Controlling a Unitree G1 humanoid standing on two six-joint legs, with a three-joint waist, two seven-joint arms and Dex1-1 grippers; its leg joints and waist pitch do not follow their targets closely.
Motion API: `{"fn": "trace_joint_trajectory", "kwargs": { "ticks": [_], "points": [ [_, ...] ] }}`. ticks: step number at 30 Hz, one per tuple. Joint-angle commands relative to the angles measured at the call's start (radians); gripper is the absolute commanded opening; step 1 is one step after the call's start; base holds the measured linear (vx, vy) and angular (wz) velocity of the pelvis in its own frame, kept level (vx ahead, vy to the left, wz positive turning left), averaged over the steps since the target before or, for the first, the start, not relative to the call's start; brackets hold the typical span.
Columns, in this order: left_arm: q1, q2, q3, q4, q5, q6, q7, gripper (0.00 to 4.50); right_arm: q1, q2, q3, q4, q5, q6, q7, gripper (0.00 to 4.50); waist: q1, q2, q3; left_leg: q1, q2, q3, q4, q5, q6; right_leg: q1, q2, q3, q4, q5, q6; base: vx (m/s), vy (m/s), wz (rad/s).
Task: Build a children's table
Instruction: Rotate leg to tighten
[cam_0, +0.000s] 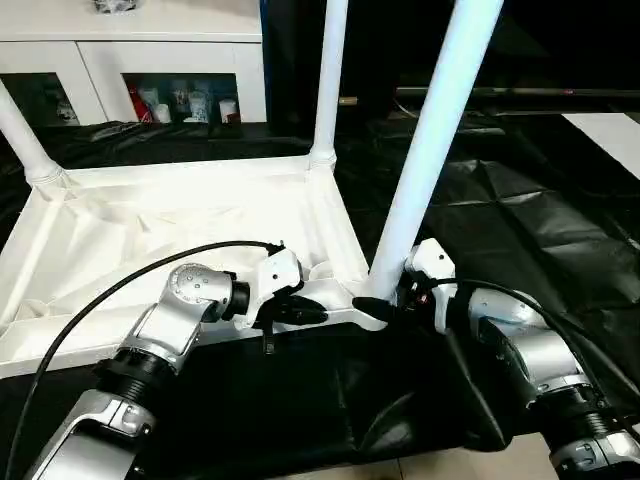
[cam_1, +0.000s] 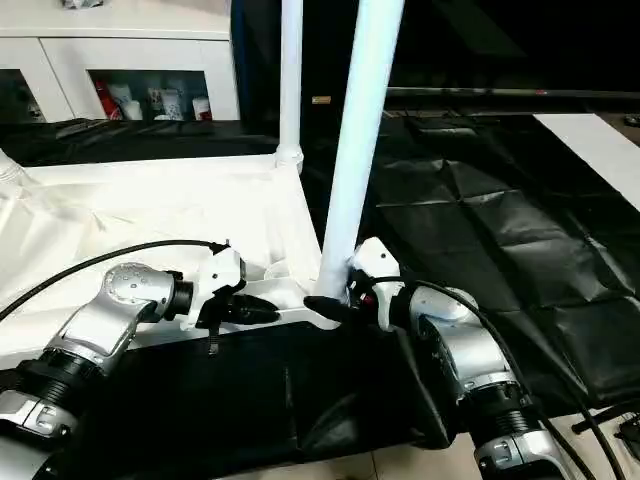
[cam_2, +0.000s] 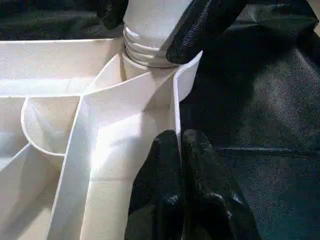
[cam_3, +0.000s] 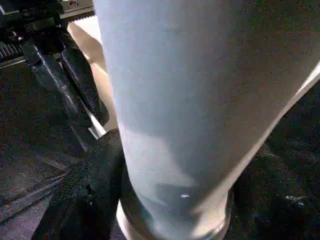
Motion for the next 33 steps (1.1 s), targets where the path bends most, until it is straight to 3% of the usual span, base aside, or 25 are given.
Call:
{"fn": "trace_joint_trajectory", "kwargs": {
  "ticks": [1, 7, 13, 15, 16, 19, 23, 26, 29, 30, 33],
  "points": [
    [0.018, -0.008, 0.003, 0.003, -0.032, -0.004, -0.013, 0.0, -0.006, -0.001, 0.017, 0.021, -0.021, -0.013, 0.008, 2.65, 0.006, -0.011, -0.053, 0.008, 0.04, -0.017, -0.064, -0.222, 0.042, 0.043, -0.052, 0.042, -0.065, -0.264, -0.205, 0.0, 0.0, 0.0],
    [0.014, -0.03, 0.011, 0.018, -0.009, 0.024, 0.067, 0.0, 0.008, 0.036, -0.027, 0.034, -0.012, 0.002, -0.086, 2.63, 0.002, -0.013, -0.051, 0.008, 0.039, -0.017, -0.065, -0.242, 0.033, 0.041, -0.053, 0.042, -0.071, -0.307, -0.195, 0.0, 0.0, 0.0],
    [-0.096, -0.201, 0.001, 0.15, 0.072, 0.091, 0.351, 0.0, 0.018, 0.218, -0.119, 0.098, -0.051, 0.097, -0.522, 2.62, -0.004, -0.015, -0.047, 0.016, 0.036, -0.022, -0.07, -0.304, -0.016, 0.029, -0.052, 0.042, -0.087, -0.43, -0.148, 0.0, 0.0, 0.0],
    [-0.139, -0.263, -0.006, 0.196, 0.089, 0.112, 0.43, 0.0, -0.004, 0.279, -0.141, 0.132, -0.06, 0.101, -0.635, 2.62, -0.005, -0.004, -0.045, 0.026, 0.034, -0.023, -0.069, -0.362, -0.025, 0.018, -0.051, 0.042, -0.097, -0.479, -0.134, 0.0, 0.0, 0.0],
    [-0.153, -0.283, -0.008, 0.211, 0.094, 0.117, 0.454, 0.0, -0.012, 0.298, -0.147, 0.144, -0.061, 0.103, -0.667, 2.62, -0.007, -0.006, -0.046, 0.026, 0.032, -0.023, -0.068, -0.368, -0.027, 0.017, -0.052, 0.042, -0.099, -0.486, -0.131, 0.0, 0.0, 0.0],
    [-0.186, -0.326, -0.013, 0.255, 0.113, 0.116, 0.509, 0.0, -0.046, 0.334, -0.151, 0.183, -0.076, 0.088, -0.742, 2.62, -0.006, 0.002, -0.047, 0.019, 0.033, -0.028, -0.072, -0.374, -0.026, 0.025, -0.051, 0.04, -0.1, -0.465, -0.119, 0.0, 0.0, 0.0],
    [-0.201, -0.348, -0.017, 0.285, 0.13, 0.104, 0.518, 0.0, -0.074, 0.369, -0.152, 0.212, -0.076, 0.06, -0.737, 2.62, -0.007, 0.001, -0.048, 0.016, 0.032, -0.028, -0.074, -0.378, -0.016, 0.029, -0.051, 0.038, -0.101, -0.438, -0.121, 0.0, 0.0, 0.0],
    [-0.201, -0.338, -0.016, 0.29, 0.132, 0.1, 0.508, 0.0, -0.081, 0.371, -0.149, 0.219, -0.074, 0.034, -0.712, 3.32, -0.006, -0.003, -0.049, 0.014, 0.033, -0.027, -0.075, -0.368, -0.009, 0.031, -0.052, 0.039, -0.098, -0.411, -0.131, 0.0, 0.0, 0.0],
    [-0.19, -0.3, -0.008, 0.281, 0.124, 0.096, 0.472, 0.0, -0.094, 0.346, -0.143, 0.209, -0.066, 0.012, -0.653, 3.45, -0.006, -0.003, -0.048, 0.01, 0.033, -0.029, -0.076, -0.372, 0.0, 0.033, -0.054, 0.037, -0.099, -0.431, -0.131, 0.0, 0.0, 0.0],
    [-0.179, -0.277, -0.008, 0.271, 0.12, 0.082, 0.439, 0.0, -0.096, 0.326, -0.14, 0.191, -0.056, 0.018, -0.605, 3.45, -0.009, -0.014, -0.047, 0.008, 0.033, -0.028, -0.076, -0.371, 0.004, 0.033, -0.055, 0.036, -0.101, -0.443, -0.126, 0.0, 0.0, 0.0],
    [-0.149, -0.23, -0.006, 0.228, 0.099, 0.047, 0.356, 0.0, -0.067, 0.249, -0.098, 0.118, -0.045, 0.045, -0.459, 3.73, -0.003, -0.008, -0.047, 0.005, 0.035, -0.031, -0.076, -0.349, 0.015, 0.039, -0.057, 0.036, -0.099, -0.441, -0.124, 0.0, 0.0, 0.0]
  ]
}}
